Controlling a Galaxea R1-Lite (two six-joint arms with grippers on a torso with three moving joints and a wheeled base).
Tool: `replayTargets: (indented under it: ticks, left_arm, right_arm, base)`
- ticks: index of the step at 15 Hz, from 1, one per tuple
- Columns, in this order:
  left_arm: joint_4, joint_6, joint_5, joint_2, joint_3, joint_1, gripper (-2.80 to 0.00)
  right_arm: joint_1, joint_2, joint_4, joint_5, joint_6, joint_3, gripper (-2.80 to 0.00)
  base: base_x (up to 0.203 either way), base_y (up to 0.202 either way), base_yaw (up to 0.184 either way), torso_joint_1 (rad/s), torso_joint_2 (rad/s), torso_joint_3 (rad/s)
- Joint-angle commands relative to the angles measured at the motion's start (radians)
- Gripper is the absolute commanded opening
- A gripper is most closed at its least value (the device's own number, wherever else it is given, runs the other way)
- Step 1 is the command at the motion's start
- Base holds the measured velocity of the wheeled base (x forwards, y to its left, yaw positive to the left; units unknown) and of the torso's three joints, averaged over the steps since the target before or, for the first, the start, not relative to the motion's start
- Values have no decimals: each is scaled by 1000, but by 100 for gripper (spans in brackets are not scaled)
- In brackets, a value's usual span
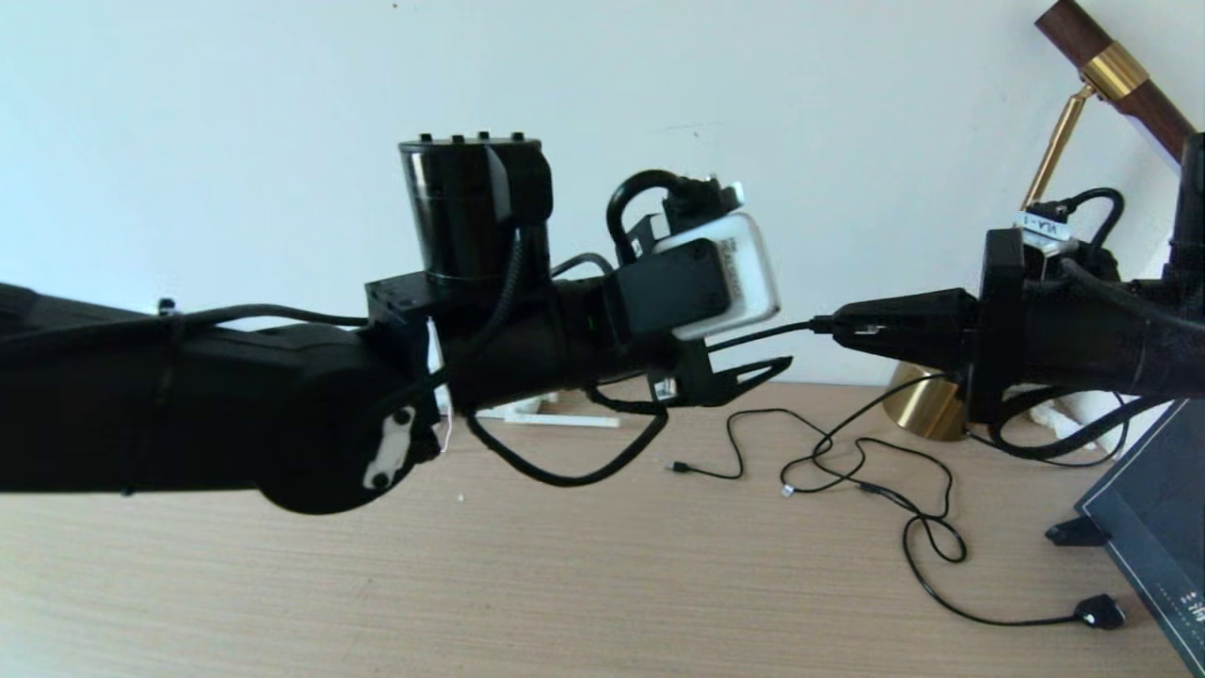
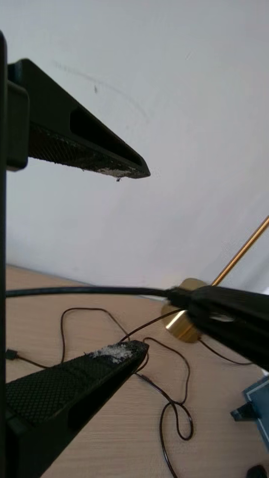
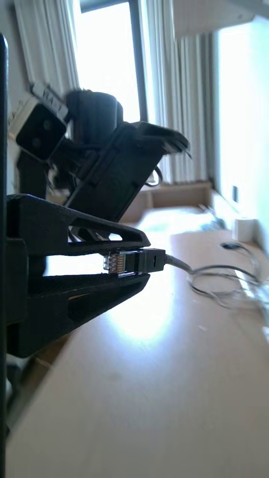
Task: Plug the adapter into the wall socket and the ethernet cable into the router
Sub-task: Hand it to the other hand
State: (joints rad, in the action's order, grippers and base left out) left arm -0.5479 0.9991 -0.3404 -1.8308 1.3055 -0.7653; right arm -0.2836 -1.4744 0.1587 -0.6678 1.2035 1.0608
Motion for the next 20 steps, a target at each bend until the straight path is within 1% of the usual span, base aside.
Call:
replayTargets:
  ticks: [1,3,4,5,7,8,10,12,15,16,18,20]
  left_arm:
    - [-9,4,-50,52,-49,37,0]
    - [-23,0,-107,96,-122,47,0]
    - [-45,-3,-132,113,-166,54,0]
    - [-93,-8,-157,119,-206,66,0]
    - [-225,-32,-199,122,-274,75,0]
    - [-272,-37,-211,120,-307,71,0]
    - [-369,-39,-235,79,-362,69,0]
    - [-402,-53,-249,20,-337,71,0]
    - [-464,-57,-325,-87,-217,67,0]
    - [-484,-59,-361,-105,-200,62,0]
    - [-502,-59,-393,-143,-197,64,0]
    - [-582,-60,-412,-187,-194,64,0]
  right_arm:
    - [8,-57,4,-80,78,28,-280]
    - [44,-81,5,-190,177,53,-280]
    - [52,-83,5,-205,188,54,-280]
    - [52,-83,5,-208,189,54,-280]
    - [49,-80,13,-236,194,54,-280]
    - [50,-82,29,-254,211,54,-280]
    - [50,-84,50,-259,223,50,-280]
    - [52,-84,50,-259,224,51,-280]
    - [52,-79,50,-260,226,46,-280]
    - [50,-75,48,-260,226,44,-280]
    - [52,-68,47,-272,226,39,-280]
    - [50,-66,47,-283,228,38,-280]
  base:
    - [0,0,0,0,0,0]
    - [0,0,0,0,0,0]
    - [0,0,0,0,0,0]
    - [0,0,0,0,0,0]
    - [0,0,0,0,0,0]
    - [0,0,0,0,0,0]
    - [0,0,0,0,0,0]
    - [0,0,0,0,0,0]
    - [0,0,0,0,0,0]
    - [0,0,0,0,0,0]
    - [0,0,0,0,0,0]
    - [0,0,0,0,0,0]
